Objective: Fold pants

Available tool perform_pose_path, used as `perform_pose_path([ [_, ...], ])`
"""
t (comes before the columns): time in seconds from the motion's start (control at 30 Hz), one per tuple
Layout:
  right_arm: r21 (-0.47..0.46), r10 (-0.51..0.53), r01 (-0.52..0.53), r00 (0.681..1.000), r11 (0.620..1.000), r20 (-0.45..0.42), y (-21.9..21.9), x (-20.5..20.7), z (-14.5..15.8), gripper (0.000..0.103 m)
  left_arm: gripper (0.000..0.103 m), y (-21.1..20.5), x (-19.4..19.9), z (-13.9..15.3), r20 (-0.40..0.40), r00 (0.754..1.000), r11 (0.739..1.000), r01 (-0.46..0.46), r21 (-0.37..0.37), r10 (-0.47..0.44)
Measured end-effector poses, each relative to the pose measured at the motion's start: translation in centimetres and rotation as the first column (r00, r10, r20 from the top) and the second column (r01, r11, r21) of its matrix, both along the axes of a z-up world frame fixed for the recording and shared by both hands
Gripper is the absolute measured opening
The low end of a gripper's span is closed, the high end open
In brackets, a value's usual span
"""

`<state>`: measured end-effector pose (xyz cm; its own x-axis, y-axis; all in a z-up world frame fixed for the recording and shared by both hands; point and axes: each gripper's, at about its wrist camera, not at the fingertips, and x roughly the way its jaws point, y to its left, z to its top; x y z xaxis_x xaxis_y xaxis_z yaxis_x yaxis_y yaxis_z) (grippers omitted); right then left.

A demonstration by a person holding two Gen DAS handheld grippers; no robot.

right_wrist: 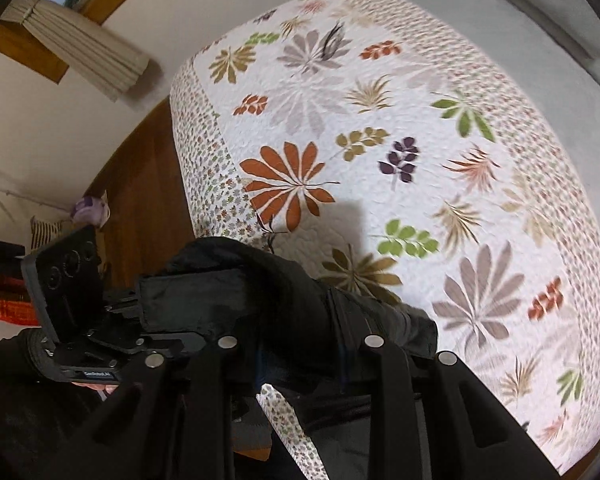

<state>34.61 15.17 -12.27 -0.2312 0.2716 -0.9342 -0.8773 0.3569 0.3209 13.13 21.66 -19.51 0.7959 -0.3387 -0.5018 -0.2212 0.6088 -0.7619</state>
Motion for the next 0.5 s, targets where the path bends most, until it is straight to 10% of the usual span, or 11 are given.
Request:
perform_pose_path([
  [0.5,0.074,-0.137,0.133,0.989,0.988,0.047,-11.2,0.2,3.2,0.026,0.026,-9.1,1.7,4.1,0.010,0.988,0.981,0.153,0.120,-0.155],
])
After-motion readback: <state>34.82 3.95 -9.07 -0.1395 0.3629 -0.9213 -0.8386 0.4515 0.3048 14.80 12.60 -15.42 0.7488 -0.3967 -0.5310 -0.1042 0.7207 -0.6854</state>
